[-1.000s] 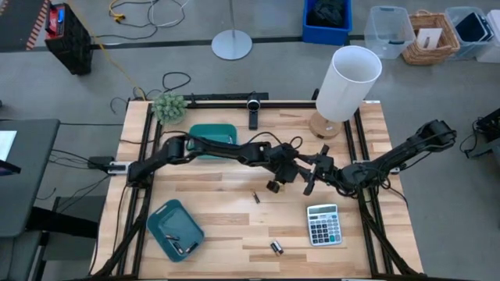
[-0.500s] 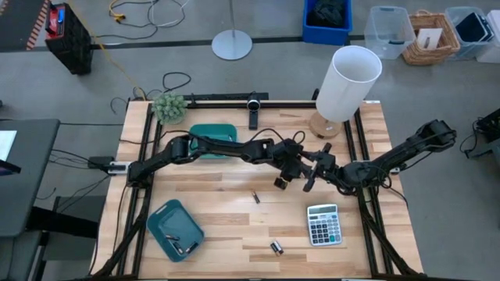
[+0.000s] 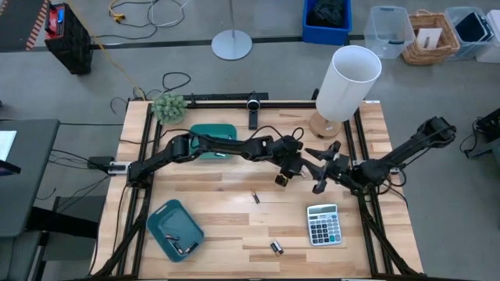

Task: Sort batteries
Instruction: Put the middle silver battery into the green bin

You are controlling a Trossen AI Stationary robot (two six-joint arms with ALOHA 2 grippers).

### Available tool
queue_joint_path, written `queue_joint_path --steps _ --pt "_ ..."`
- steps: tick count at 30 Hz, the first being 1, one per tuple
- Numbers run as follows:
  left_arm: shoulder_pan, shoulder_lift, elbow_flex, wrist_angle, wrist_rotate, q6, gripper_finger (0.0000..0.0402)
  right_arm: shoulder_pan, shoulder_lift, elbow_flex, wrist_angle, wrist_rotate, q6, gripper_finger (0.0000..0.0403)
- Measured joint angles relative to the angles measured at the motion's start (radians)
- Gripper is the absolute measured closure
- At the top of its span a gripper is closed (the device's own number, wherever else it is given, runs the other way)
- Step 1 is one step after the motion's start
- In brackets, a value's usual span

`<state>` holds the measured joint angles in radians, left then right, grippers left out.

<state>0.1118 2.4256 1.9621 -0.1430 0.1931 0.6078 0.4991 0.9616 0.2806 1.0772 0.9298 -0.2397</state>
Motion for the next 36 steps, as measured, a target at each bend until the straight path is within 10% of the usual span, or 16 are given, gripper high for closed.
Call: queue_joint_path --steps 36 --pt "0.028 0.221 0.287 -0.281 0.074 -0.082 0.0225 -0.005 0.008 0.003 0.010 0.008 -0.030 0.0211"
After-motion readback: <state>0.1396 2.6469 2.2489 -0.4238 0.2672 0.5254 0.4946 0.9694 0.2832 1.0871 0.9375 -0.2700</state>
